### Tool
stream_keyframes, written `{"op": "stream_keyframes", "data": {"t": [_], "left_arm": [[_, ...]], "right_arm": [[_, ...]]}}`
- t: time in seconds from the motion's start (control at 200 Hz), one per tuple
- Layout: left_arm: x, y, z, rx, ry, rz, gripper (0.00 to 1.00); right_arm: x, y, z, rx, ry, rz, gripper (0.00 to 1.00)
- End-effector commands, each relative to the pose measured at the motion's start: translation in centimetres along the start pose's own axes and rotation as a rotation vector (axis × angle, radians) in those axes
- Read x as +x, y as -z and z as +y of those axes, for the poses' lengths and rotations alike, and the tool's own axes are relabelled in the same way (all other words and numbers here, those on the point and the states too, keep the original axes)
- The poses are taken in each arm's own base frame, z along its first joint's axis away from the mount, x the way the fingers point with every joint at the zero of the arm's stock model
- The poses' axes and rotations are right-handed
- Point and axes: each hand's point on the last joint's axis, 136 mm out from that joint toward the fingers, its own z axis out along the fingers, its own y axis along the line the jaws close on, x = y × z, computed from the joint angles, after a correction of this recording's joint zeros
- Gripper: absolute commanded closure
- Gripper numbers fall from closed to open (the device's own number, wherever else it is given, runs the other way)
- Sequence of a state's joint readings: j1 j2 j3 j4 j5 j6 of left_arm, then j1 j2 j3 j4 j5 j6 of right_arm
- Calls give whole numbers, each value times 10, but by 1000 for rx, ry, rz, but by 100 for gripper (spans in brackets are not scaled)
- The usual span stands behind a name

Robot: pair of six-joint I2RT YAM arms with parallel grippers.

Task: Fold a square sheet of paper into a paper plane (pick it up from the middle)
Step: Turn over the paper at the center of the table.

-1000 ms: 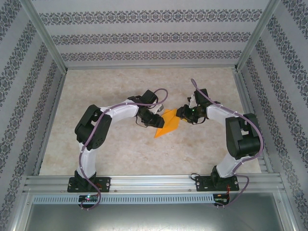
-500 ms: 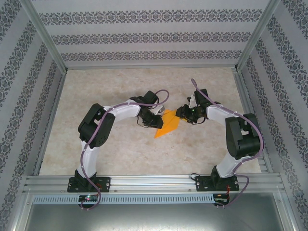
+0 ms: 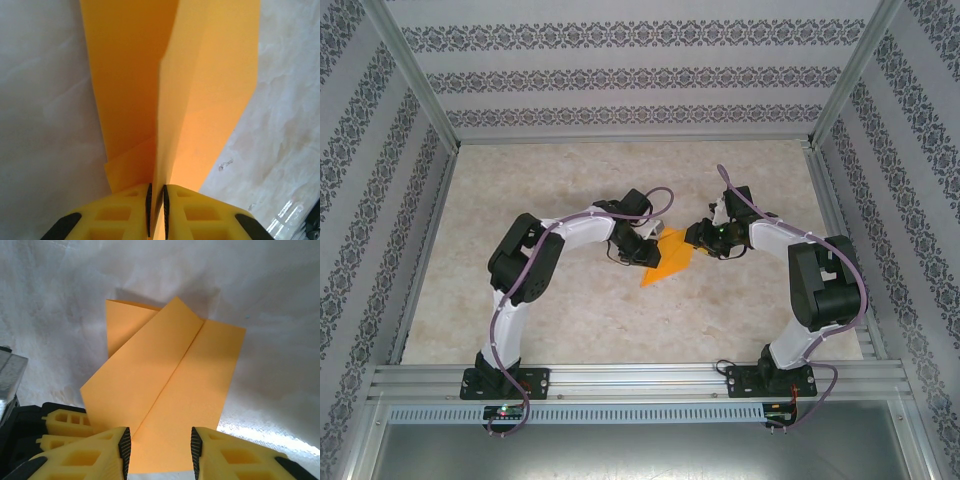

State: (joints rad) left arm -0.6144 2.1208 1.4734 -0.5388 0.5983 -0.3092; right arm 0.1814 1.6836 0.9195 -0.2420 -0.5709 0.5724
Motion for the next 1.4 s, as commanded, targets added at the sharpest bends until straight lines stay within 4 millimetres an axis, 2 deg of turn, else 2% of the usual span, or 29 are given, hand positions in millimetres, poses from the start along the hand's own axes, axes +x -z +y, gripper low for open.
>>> {"op": "stream_keyframes", "data": {"t": [0.0,0.25,0.49,0.764,0.999,1.274,1.394], "left_arm": [[2,1,-6,12,-34,28,84],[-3,15,-22,107,-35,-2,94],[-16,45,-43,201,-61,-68,94],[-28,72,-57,269,-67,-134,94],[-37,86,-72,342,-75,-173,93],[-45,104,-85,405,-84,-219,93],[-47,106,-88,423,-86,-223,93]], "right_arm": [[11,-5,2,-17,-1,32,61],[14,-2,12,-82,-19,36,60],[6,14,35,-220,-51,-8,56],[-3,26,59,-391,-96,-37,51],[-10,39,80,-494,-96,-56,49],[-9,38,80,-493,-113,-50,47],[-12,41,90,-526,-101,-53,47]]}}
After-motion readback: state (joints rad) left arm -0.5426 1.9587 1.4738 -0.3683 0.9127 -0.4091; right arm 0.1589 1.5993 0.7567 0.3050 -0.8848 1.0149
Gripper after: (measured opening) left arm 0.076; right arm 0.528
